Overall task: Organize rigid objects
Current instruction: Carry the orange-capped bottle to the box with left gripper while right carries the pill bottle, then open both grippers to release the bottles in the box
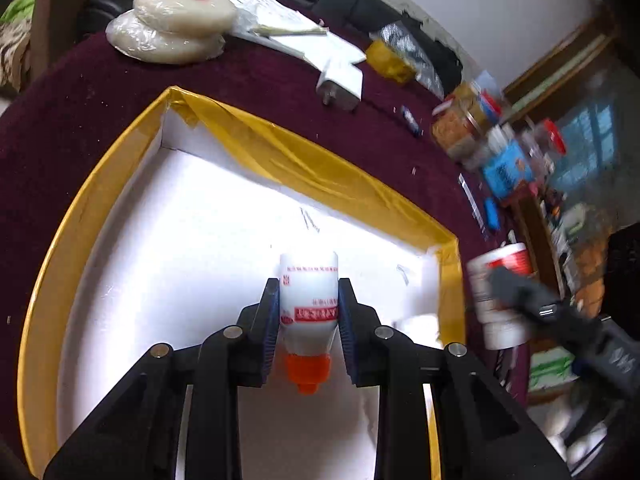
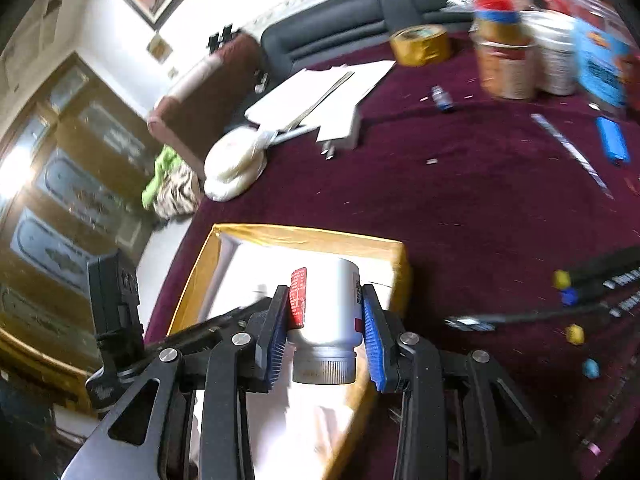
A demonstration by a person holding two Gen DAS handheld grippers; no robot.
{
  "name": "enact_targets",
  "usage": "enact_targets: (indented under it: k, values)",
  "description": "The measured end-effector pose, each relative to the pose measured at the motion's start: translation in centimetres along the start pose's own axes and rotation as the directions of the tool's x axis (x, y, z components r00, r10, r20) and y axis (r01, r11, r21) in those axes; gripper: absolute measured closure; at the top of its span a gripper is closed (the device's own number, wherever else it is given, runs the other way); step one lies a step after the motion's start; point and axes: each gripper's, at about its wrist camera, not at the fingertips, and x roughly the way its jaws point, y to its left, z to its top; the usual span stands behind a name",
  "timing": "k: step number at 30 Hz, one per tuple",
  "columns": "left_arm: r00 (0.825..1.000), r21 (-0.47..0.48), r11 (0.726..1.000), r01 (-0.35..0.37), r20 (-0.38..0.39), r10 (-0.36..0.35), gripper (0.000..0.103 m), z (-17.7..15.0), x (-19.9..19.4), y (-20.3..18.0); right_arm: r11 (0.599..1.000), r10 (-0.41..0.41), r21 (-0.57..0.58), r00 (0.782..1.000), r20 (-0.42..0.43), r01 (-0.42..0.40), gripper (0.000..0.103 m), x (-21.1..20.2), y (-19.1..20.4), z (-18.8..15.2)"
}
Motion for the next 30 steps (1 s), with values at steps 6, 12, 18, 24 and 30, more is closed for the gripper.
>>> enact_targets:
  k: [6,12,18,24,30]
  values:
    - [0.998,-0.067,0.996,0.053,0.018,-0.052,0.072,0.0,-1.0,1.1,0.999,-0.048,-0.029,0.997,-0.061,0.046,0.072,4.0,0.8,0.5]
    - [0.991,-0.077,0.993,0.086,0.105,-0.078,0.051,-0.5,-4.3,1.4,0.993,-0.095,-0.082,0.994,-0.048,0.090,0.071,5.2,1.3,0.5]
    - [0.983,-0.076,0.990,0.119,0.149,-0.107,0.048,-1.4,-6.4,0.5,0.996,-0.065,-0.059,0.997,0.029,0.067,0.069,1.3,0.6,1.2]
    - [0.977,0.030,0.992,0.126,0.167,-0.130,0.041,-3.1,-7.7,-3.3,0.927,-0.249,-0.139,0.848,0.467,0.349,0.018,-11.1,0.6,-1.7]
    - [0.979,0.178,0.972,0.152,0.110,-0.173,0.040,-6.1,-6.9,-9.2,0.910,-0.354,-0.018,0.798,0.488,0.414,0.002,-15.5,-7.5,-4.5]
